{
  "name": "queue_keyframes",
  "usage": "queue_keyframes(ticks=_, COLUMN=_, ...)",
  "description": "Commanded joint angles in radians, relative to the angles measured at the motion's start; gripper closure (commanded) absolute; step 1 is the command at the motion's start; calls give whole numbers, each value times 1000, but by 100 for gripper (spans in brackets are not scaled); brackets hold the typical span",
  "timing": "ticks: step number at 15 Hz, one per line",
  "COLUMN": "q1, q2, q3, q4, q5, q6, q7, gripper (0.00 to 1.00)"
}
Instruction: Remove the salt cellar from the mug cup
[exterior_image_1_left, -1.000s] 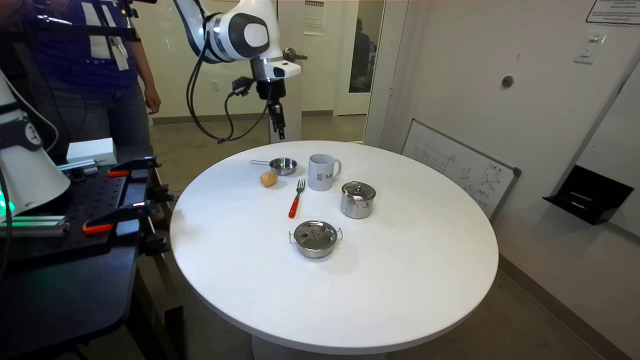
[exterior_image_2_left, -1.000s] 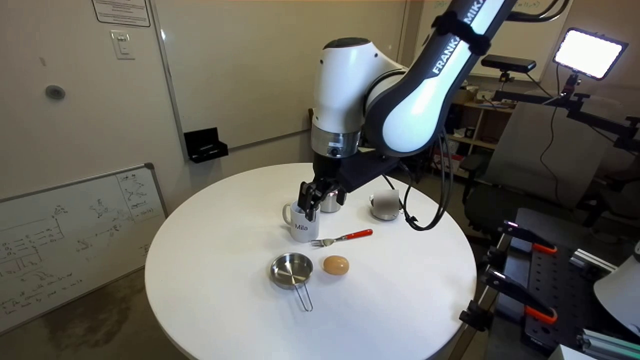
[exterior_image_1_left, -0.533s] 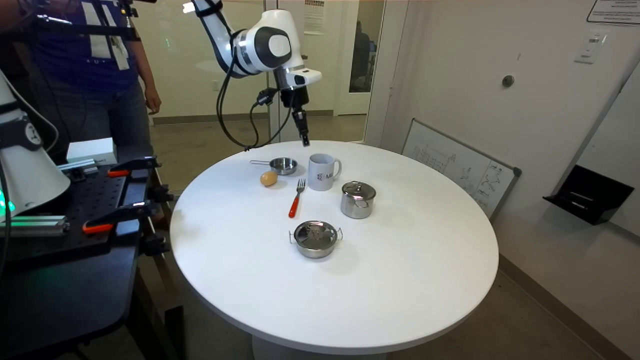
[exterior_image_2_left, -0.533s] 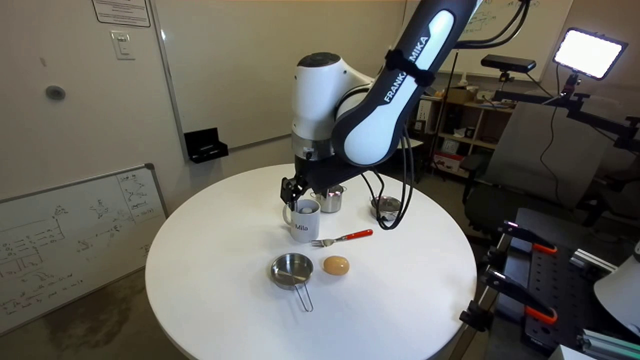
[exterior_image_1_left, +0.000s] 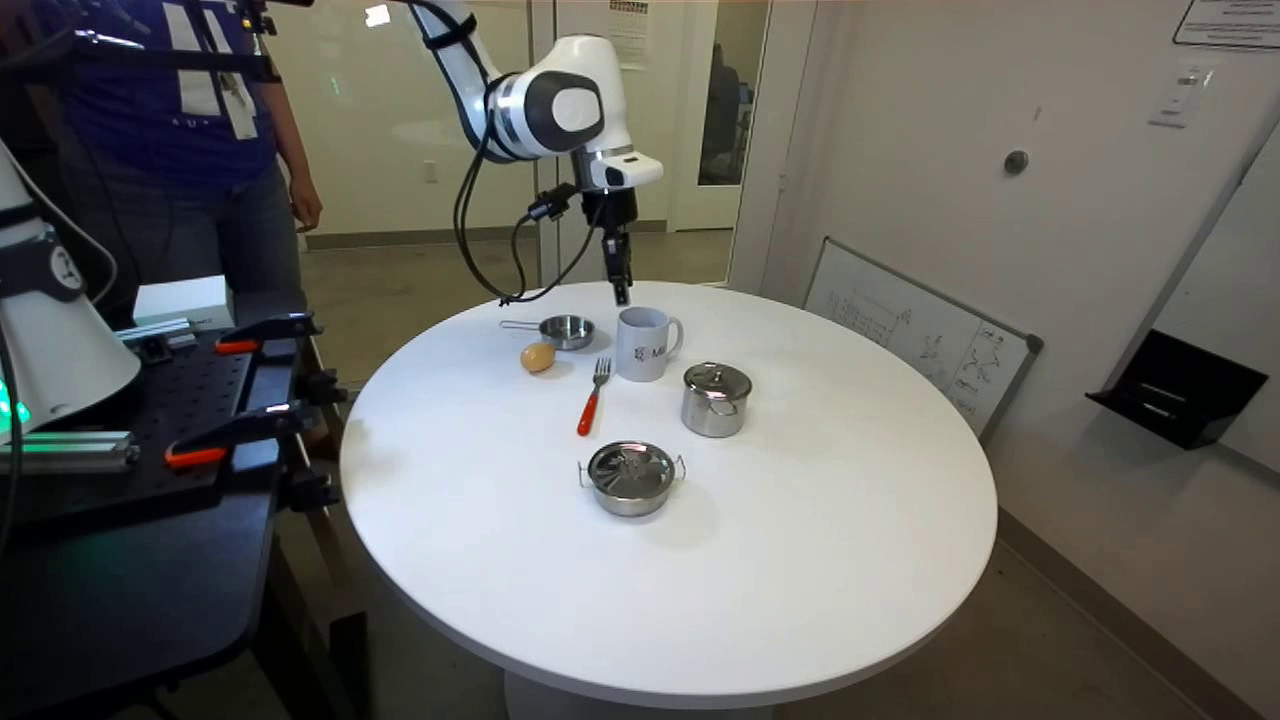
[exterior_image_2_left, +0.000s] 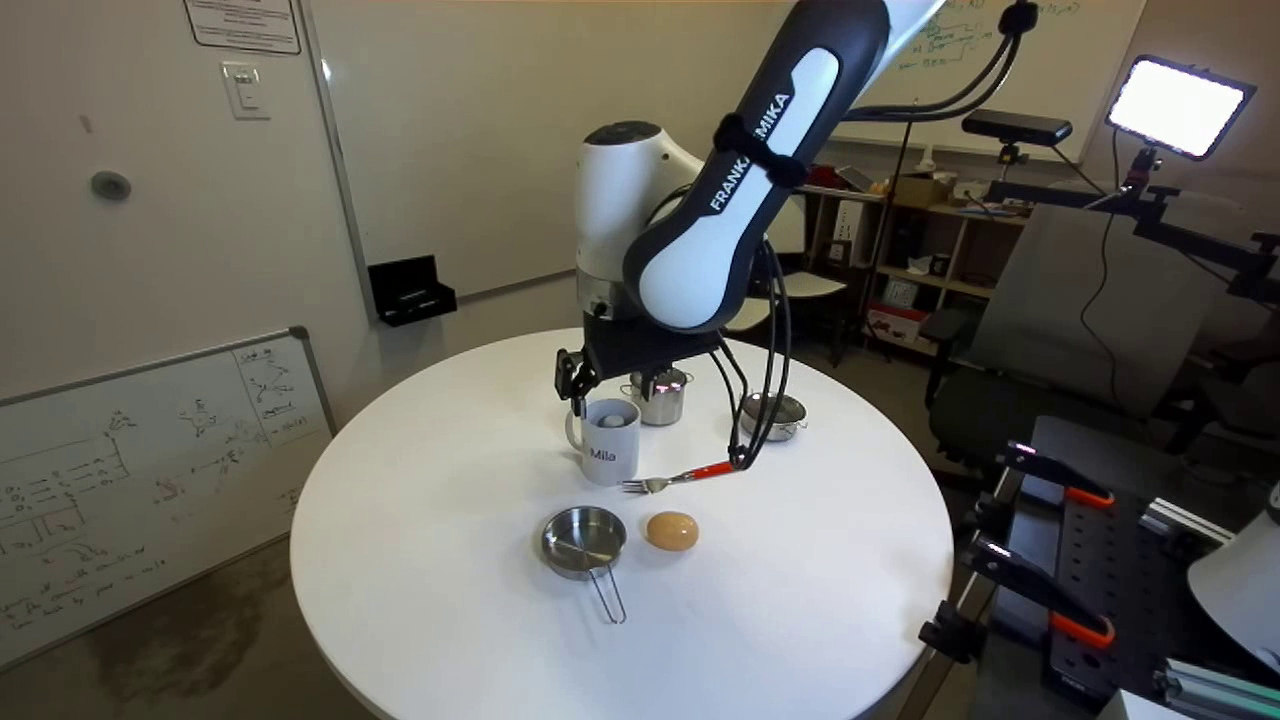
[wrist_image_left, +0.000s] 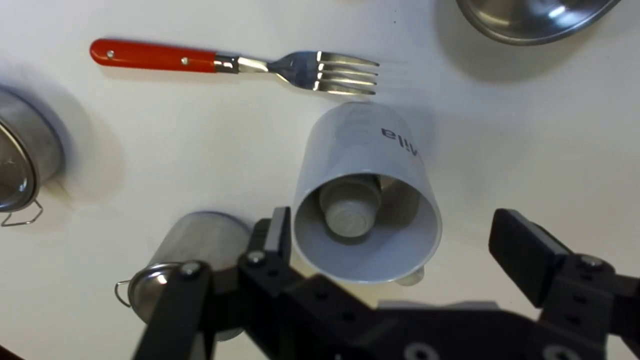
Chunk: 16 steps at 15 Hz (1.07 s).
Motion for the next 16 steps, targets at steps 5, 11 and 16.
queue_keyframes(ticks=5, q1=-28, q2=15, q3=6, q4=95, q5=67, q6=-94, q7=-5, gripper=7)
queue_keyframes(ticks=11, q1=-34, q2=31, q3=8, q4=118, q5=65, q6=-128, q7=13, gripper=28)
queue_keyframes(ticks=16, q1=-24, q2=53, q3=1, q4=122, q5=62, q6=-118, q7=34, gripper=16)
